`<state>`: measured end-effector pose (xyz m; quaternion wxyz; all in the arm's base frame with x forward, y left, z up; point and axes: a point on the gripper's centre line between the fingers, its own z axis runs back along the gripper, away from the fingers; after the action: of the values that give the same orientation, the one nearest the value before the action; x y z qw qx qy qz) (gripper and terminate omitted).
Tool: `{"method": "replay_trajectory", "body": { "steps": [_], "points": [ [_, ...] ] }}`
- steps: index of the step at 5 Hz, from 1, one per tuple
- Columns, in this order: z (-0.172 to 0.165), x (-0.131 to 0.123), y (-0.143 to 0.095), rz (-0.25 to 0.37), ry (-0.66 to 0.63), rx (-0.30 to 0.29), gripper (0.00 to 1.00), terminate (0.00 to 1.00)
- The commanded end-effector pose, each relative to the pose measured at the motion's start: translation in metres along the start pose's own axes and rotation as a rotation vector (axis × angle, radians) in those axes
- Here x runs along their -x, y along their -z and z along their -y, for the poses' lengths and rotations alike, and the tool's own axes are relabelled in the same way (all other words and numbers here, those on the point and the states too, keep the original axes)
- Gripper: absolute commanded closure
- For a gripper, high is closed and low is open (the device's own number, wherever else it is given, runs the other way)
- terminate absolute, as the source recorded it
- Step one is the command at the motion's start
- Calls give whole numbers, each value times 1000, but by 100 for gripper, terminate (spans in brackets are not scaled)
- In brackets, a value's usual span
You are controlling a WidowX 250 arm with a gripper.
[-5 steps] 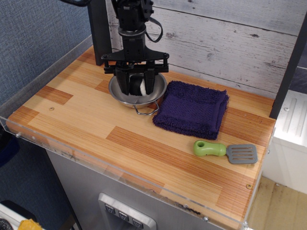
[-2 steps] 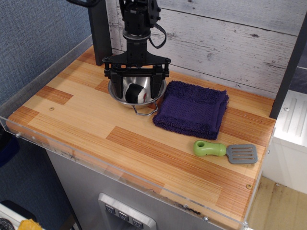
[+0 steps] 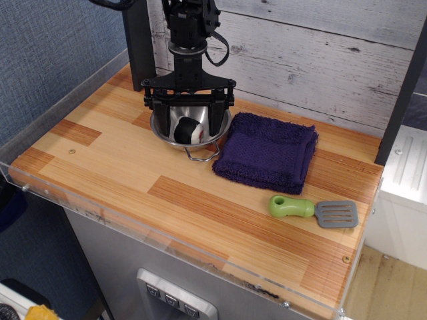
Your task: Put the sushi inside the bowl.
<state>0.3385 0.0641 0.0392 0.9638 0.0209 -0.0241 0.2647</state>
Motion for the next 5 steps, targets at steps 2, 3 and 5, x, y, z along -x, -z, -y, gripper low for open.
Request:
{"method": "replay_trajectory", "body": {
  "steps": [2,3,5],
  "points": [
    [11,4,-102,130,35,127,0,0],
    [14,15,-123,188,5,94,0,0],
    [14,15,-123,188,5,94,0,0]
  ]
}}
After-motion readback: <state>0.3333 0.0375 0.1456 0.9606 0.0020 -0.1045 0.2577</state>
